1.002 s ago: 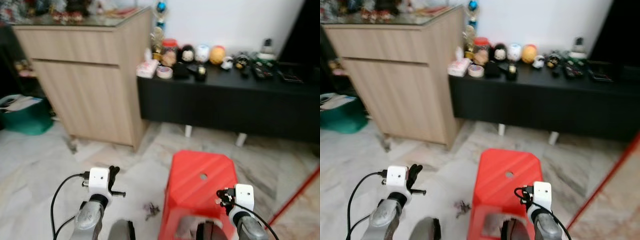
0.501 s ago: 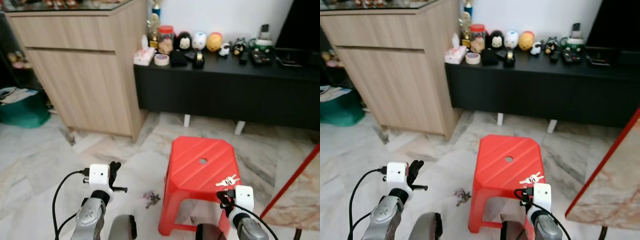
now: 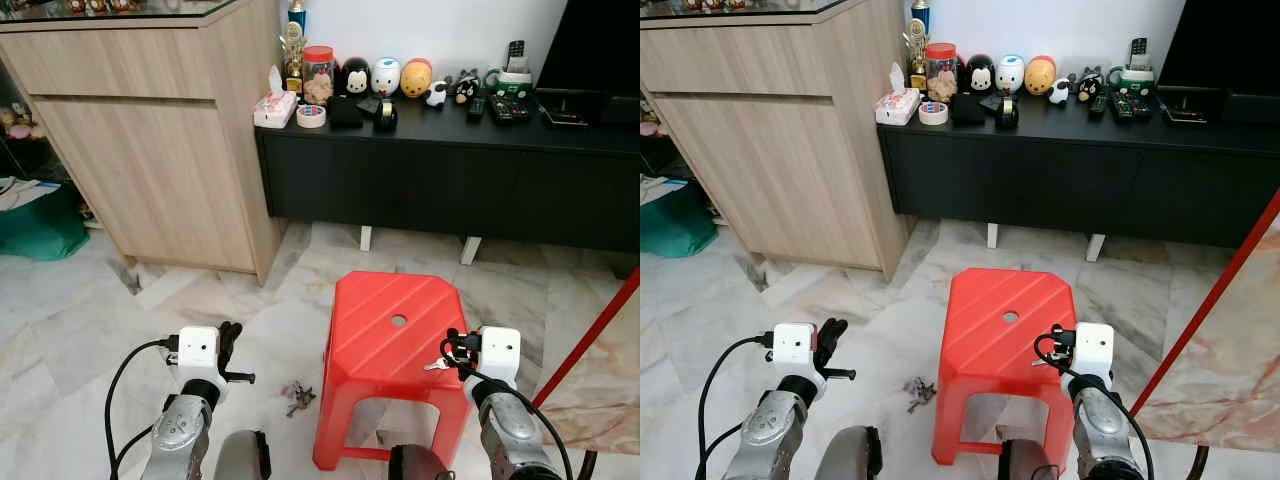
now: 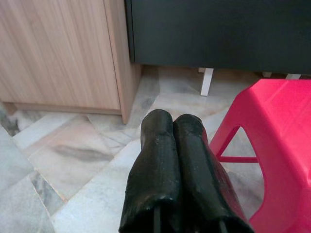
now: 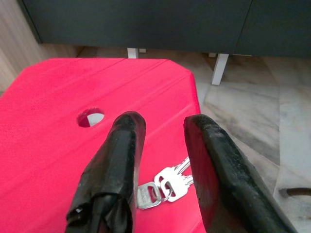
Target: Hang keys on a hook
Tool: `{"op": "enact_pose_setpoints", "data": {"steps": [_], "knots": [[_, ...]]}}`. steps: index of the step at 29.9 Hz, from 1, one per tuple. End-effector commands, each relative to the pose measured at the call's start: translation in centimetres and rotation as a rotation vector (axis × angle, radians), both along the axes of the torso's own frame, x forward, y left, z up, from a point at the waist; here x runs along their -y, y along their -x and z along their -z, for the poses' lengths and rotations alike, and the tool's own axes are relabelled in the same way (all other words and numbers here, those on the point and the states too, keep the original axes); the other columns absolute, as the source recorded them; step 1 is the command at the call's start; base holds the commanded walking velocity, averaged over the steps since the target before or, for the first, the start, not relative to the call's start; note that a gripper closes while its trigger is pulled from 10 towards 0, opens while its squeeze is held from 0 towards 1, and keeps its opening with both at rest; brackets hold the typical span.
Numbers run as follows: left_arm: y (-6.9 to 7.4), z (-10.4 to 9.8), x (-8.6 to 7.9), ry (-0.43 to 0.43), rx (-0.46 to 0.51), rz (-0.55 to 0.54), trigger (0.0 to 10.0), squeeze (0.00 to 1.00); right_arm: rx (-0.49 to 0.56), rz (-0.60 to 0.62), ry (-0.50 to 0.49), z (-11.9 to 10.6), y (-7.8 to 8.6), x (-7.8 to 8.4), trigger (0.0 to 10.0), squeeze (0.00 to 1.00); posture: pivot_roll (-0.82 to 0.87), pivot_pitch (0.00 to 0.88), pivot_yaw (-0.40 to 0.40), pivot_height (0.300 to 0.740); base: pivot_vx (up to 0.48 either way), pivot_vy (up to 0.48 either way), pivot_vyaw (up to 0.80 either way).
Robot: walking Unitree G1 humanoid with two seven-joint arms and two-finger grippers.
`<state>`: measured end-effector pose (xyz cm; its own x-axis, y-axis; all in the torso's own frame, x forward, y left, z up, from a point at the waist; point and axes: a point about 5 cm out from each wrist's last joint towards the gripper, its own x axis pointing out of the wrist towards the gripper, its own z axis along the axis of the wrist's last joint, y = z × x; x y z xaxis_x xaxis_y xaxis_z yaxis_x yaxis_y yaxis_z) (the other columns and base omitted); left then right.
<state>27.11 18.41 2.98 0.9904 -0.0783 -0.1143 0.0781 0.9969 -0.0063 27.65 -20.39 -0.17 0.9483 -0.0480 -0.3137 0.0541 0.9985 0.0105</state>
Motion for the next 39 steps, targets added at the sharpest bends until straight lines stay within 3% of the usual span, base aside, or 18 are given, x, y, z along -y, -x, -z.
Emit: {"op": "enact_pose_setpoints", "data": {"steps": [1, 24, 39], "knots": [[-0.3, -0.3, 0.1, -0.019, 0.002, 0.017, 10.0, 0.0, 0.008, -0.021, 0.006, -0.2, -0.3, -0.5, 10.0, 0.0, -0.03, 0.0, 0.002, 0.601, 0.0, 0.0, 0.0], [-0.5, -0.5, 0.1, -0.01, -0.003, 0.013, 10.0, 0.0, 0.037, -0.049, -0.007, -0.6, -0.6, -1.4, 10.0, 0.0, -0.03, 0.0, -0.002, 0.601, 0.0, 0.0, 0.0], [-0.7, -0.6, 0.1, -0.006, 0.0, 0.012, 10.0, 0.0, 0.041, -0.059, 0.015, -0.7, -0.7, -1.8, 10.0, 0.0, -0.03, 0.0, -0.004, 0.601, 0.281, 0.0, 0.0]]}}
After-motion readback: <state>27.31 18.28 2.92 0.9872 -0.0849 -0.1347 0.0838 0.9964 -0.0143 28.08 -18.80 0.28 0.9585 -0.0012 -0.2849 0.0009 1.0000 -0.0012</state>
